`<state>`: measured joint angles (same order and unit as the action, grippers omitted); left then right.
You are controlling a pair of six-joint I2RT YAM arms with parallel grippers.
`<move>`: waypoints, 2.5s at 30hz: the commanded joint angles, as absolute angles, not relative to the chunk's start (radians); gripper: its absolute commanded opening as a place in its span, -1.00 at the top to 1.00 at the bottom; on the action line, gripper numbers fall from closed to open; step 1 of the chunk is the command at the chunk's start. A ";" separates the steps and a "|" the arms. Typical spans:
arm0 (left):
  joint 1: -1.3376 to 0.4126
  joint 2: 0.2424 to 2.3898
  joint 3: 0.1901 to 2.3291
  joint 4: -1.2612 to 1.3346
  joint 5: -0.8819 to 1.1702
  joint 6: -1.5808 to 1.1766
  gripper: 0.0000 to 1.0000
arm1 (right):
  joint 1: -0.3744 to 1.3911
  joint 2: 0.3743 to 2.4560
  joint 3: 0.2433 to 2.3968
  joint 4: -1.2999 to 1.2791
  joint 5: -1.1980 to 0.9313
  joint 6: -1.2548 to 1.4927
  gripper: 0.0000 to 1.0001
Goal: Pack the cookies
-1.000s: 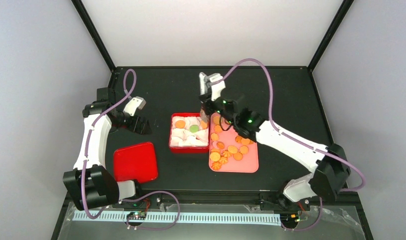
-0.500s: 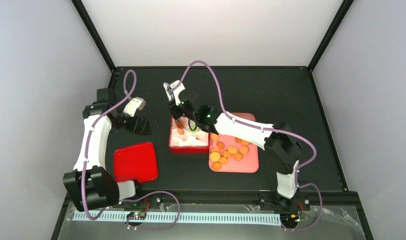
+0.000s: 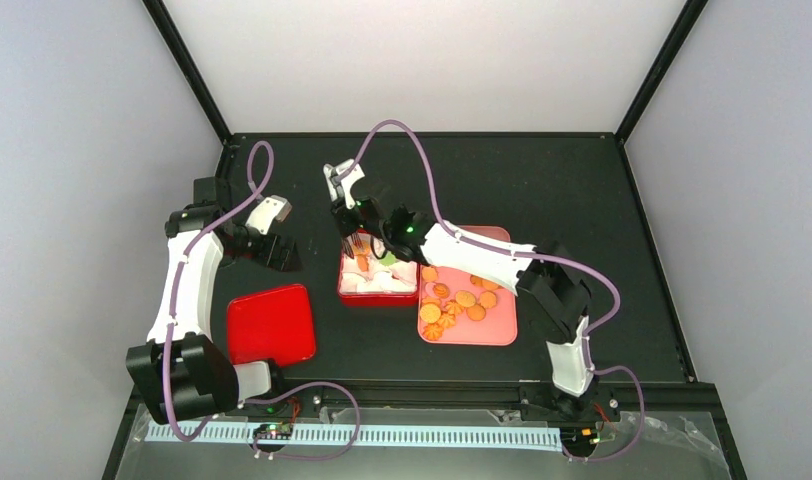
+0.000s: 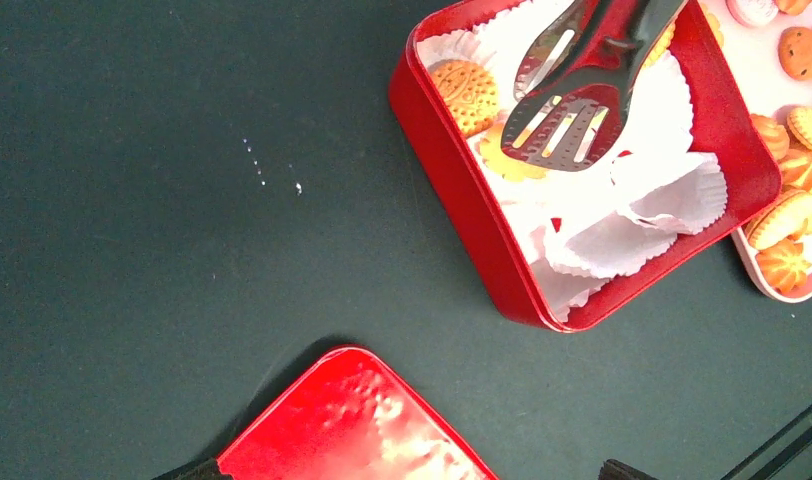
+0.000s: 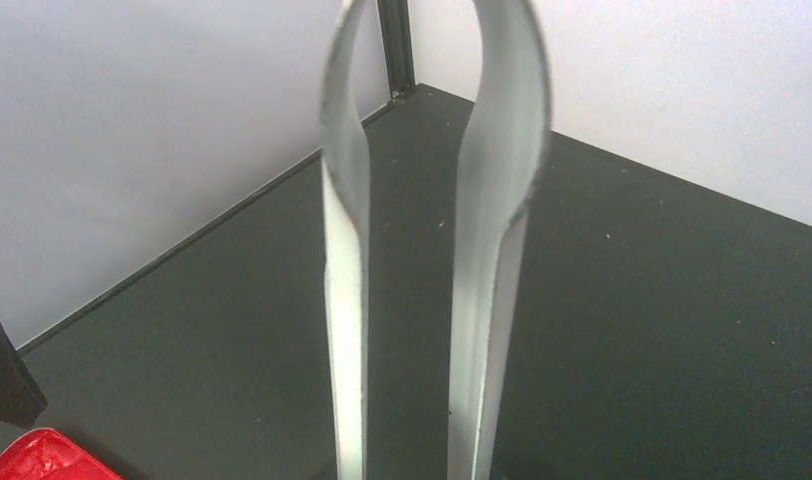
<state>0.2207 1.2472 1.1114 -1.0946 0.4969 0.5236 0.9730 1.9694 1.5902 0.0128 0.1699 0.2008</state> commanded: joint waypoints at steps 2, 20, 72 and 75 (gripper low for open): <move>0.226 1.226 1.115 -1.101 0.493 0.539 -0.98 | 0.970 1.940 1.608 0.050 0.183 0.216 0.39; 0.226 1.242 1.138 -1.100 0.520 0.531 -0.97 | 0.919 1.267 0.888 0.087 0.320 0.241 0.29; 0.226 1.266 1.189 -1.123 0.536 0.531 -0.97 | 0.929 1.059 0.923 -0.035 0.221 0.278 0.96; 0.226 1.266 1.181 -1.121 0.545 0.524 -0.97 | 0.929 1.154 1.008 -0.023 0.206 0.248 0.96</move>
